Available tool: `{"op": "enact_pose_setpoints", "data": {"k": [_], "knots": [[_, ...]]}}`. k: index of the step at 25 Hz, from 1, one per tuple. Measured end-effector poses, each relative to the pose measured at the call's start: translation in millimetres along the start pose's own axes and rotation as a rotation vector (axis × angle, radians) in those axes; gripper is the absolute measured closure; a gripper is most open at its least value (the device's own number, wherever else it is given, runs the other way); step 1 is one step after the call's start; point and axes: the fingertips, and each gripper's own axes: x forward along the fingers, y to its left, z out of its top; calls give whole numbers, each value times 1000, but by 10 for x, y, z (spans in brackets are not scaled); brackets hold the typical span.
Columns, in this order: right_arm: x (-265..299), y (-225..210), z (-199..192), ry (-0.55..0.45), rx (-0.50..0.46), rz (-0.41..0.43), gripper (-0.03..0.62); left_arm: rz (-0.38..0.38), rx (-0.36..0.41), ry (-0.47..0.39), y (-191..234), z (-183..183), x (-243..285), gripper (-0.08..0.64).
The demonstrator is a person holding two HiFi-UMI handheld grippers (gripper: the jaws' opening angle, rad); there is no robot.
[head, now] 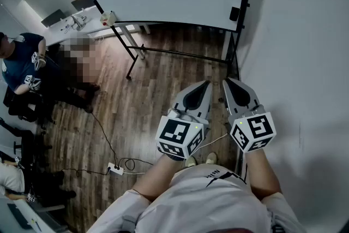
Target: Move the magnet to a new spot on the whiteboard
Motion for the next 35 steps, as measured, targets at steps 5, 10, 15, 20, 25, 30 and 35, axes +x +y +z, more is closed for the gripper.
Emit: {"op": "enact_pose_setpoints", "data": {"k": [5,10,15,20,25,30,35], "knots": [[-23,-25,22,1,1,0,580,5,-5,-2,-19,25,4,549],[-42,-78,95,-27,34,27,580,26,-6,-4,16,36,16,549],[-40,-176,143,-45,49,36,580,77,3,-8,208,53,3,549],[-38,-208,57,-36,67,52,580,102,12,-10,248,46,3,549],[-27,-278,-1,-22,69,75,580,117,1,-4,182,-32,73,549],[-10,-407,-30,-26,84,85,580,144,5,1,171,-58,124,549],[25,-455,6,-35,91,94,580,159,12,-8,207,-10,169,549]]}}
